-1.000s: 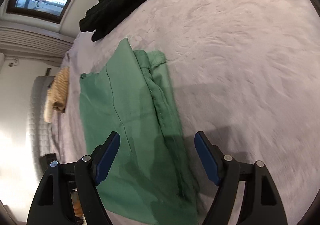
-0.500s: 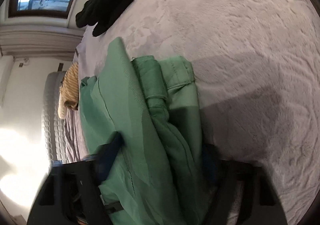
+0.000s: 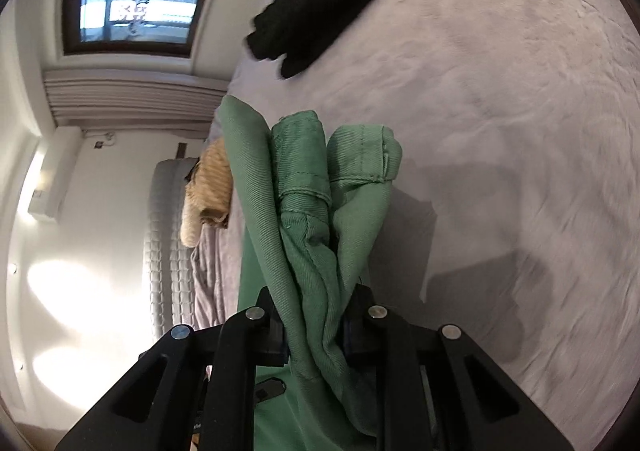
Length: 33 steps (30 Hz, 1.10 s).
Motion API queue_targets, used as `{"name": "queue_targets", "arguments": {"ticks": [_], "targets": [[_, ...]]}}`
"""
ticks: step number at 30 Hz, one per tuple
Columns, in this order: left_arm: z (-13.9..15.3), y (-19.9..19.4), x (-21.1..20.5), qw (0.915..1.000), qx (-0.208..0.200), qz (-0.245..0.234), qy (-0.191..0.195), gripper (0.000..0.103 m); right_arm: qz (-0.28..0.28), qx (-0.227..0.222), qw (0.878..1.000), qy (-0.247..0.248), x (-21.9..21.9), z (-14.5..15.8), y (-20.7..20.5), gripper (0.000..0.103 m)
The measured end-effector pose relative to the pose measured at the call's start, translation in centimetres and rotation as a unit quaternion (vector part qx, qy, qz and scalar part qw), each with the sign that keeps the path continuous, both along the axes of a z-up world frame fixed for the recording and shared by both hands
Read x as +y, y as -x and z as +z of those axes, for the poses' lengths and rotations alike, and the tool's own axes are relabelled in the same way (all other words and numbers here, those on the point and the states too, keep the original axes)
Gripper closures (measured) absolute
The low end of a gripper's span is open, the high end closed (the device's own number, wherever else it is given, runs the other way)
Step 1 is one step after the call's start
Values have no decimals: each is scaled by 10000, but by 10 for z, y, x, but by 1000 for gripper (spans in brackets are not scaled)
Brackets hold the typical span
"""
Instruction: Fold large clothes
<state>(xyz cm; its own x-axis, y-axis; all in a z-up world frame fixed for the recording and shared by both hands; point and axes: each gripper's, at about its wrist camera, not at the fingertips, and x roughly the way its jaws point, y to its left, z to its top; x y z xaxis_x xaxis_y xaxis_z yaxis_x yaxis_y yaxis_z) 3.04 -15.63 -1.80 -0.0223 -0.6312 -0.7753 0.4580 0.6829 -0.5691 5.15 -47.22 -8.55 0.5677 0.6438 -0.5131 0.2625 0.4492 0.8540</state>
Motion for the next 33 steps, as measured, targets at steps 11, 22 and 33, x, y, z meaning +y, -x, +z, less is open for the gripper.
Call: {"name": "queue_targets", "arguments": {"ticks": [11,22,33], "targets": [[1,53,148,9982,243,-12,-542,58,257,331,9981,-443,145,-26,53,84],[-8,69,222,9939,-28,211,-1085,48,424,1177,9749,1841,192,-15,55,60],[-30,31,187,9851,-559,729,-1451,27,924,1400,9385,3019,202,-47,11,100]]}}
